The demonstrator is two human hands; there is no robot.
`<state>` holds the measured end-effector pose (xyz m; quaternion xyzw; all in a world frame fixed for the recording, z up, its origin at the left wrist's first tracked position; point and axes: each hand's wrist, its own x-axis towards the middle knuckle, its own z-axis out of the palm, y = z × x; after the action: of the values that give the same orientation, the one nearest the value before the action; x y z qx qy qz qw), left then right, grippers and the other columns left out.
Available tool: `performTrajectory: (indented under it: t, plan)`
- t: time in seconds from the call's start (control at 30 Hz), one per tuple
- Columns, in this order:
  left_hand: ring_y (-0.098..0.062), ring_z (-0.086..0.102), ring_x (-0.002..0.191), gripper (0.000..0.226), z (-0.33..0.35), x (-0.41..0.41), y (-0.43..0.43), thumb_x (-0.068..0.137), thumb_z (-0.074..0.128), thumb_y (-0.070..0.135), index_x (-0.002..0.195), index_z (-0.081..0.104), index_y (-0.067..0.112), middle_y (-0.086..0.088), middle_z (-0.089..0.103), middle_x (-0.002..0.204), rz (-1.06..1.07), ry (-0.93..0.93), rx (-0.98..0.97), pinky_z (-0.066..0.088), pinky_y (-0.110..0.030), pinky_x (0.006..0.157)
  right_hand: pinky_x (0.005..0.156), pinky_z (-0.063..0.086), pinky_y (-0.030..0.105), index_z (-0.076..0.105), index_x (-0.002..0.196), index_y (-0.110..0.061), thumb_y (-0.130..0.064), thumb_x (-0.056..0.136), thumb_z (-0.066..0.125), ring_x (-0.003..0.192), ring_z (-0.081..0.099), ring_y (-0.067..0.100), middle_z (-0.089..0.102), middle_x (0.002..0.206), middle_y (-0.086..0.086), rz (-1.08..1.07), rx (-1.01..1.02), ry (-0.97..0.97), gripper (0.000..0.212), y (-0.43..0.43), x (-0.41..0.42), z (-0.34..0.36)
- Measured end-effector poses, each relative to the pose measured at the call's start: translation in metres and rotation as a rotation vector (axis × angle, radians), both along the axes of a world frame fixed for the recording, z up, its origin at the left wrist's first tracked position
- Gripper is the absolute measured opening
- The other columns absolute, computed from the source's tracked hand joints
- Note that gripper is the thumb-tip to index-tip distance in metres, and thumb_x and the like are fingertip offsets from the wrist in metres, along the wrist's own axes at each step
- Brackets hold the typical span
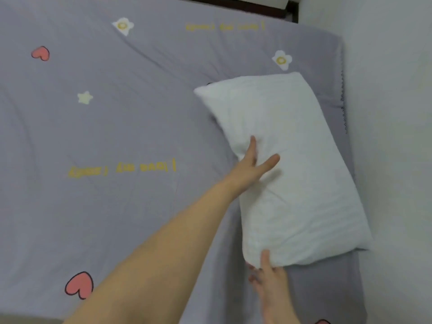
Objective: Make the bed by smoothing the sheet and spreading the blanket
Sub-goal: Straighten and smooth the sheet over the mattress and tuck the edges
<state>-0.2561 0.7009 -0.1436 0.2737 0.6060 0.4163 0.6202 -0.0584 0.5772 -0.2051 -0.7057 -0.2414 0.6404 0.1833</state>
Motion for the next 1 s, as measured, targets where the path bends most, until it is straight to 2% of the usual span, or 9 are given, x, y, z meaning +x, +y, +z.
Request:
performTrajectory:
  t: [0.07, 0.17, 0.27, 0.37, 0.57, 0.67, 0.73, 0.8, 1.0]
  plan:
    - [-0.006, 0.025, 0.144, 0.084, -0.003, -0.007, 0.011, 0.091, 0.048, 0.060, 0.148, -0.012, 0.047, 0.014, 0.022, 0.158, 0.002, -0.072, 0.012, 0.021, -0.027, 0.113, 0.080, 0.051, 0.036, 0.049, 0.134, -0.010, -0.015, 0.092, 0.061, 0.103, 0.059, 0.020, 0.056, 0.129, 0.006, 0.339, -0.008, -0.051, 0.044, -0.004, -0.027, -0.007]
    - [-0.001, 0.031, 0.138, 0.075, -0.019, -0.019, -0.004, 0.096, 0.047, 0.051, 0.152, -0.001, 0.039, 0.013, 0.024, 0.158, 0.097, -0.030, 0.069, 0.026, -0.022, 0.108, 0.111, 0.029, 0.023, 0.033, 0.147, -0.014, -0.022, 0.092, 0.062, 0.137, 0.034, 0.020, 0.020, 0.153, 0.007, 0.891, 0.139, -0.126, 0.063, 0.004, -0.076, -0.016]
    - [-0.009, 0.020, 0.146, 0.060, -0.061, -0.049, -0.046, 0.102, 0.040, 0.034, 0.154, 0.013, 0.021, 0.003, 0.015, 0.161, 0.268, 0.404, -0.041, 0.015, -0.023, 0.117, 0.114, 0.017, 0.019, 0.025, 0.151, -0.021, -0.027, 0.093, 0.057, 0.146, 0.019, 0.016, 0.011, 0.160, 0.003, 1.125, 0.452, -0.128, 0.067, 0.036, -0.133, -0.021]
    - [-0.017, -0.001, 0.150, 0.062, -0.117, -0.095, -0.117, 0.102, 0.032, 0.045, 0.155, 0.007, 0.025, 0.002, -0.005, 0.163, 0.025, 0.877, -0.386, 0.009, -0.055, 0.118, 0.119, 0.014, 0.031, 0.021, 0.152, -0.021, -0.030, 0.093, 0.054, 0.149, 0.011, 0.023, 0.006, 0.162, 0.004, 1.321, 0.728, -0.284, 0.069, 0.080, -0.190, -0.040]
    - [-0.018, -0.023, 0.146, 0.068, -0.162, -0.132, -0.256, 0.086, 0.012, 0.076, 0.136, -0.029, 0.056, 0.018, -0.041, 0.147, -0.095, 1.043, -0.680, 0.005, -0.075, 0.104, 0.117, 0.006, 0.053, -0.004, 0.153, -0.031, -0.047, 0.098, 0.037, 0.149, -0.012, 0.023, -0.019, 0.160, -0.004, 1.944, 0.800, -0.482, 0.070, 0.146, -0.255, -0.087]
    - [-0.022, -0.025, 0.146, 0.076, -0.164, -0.116, -0.310, 0.077, 0.001, 0.085, 0.137, -0.032, 0.053, 0.014, -0.048, 0.144, -0.019, 1.009, -0.814, 0.007, -0.076, 0.104, 0.116, -0.005, 0.056, -0.015, 0.150, -0.037, -0.059, 0.096, 0.029, 0.145, -0.022, 0.018, -0.029, 0.156, -0.009, 1.711, 0.622, -0.733, 0.073, 0.160, -0.231, -0.106]
    - [-0.026, -0.021, 0.147, 0.090, -0.160, -0.094, -0.340, 0.070, -0.004, 0.089, 0.145, -0.024, 0.043, 0.006, -0.042, 0.149, 0.032, 0.955, -0.900, 0.010, -0.077, 0.102, 0.118, 0.005, 0.055, -0.004, 0.154, -0.022, -0.052, 0.098, 0.031, 0.148, -0.011, 0.026, -0.015, 0.161, 0.004, 1.317, 0.645, -0.848, 0.072, 0.146, -0.214, -0.111]
    - [-0.034, -0.010, 0.148, 0.105, -0.153, -0.073, -0.361, 0.066, -0.008, 0.090, 0.151, -0.011, 0.030, -0.005, -0.025, 0.158, 0.057, 0.886, -0.950, 0.013, -0.078, 0.100, 0.116, 0.013, 0.061, 0.008, 0.154, -0.014, -0.045, 0.099, 0.035, 0.148, 0.004, 0.033, 0.002, 0.162, 0.012, 1.216, 0.790, -0.893, 0.068, 0.108, -0.203, -0.110]
    - [-0.052, 0.011, 0.143, 0.117, -0.144, -0.048, -0.389, 0.070, -0.007, 0.088, 0.151, 0.012, 0.006, -0.030, 0.006, 0.157, 0.035, 0.837, -0.942, 0.020, -0.076, 0.100, 0.108, 0.013, 0.071, 0.018, 0.152, -0.030, -0.055, 0.089, 0.038, 0.146, 0.009, 0.040, 0.019, 0.160, 0.005, 1.997, 1.234, -0.549, 0.071, -0.058, -0.121, -0.115]
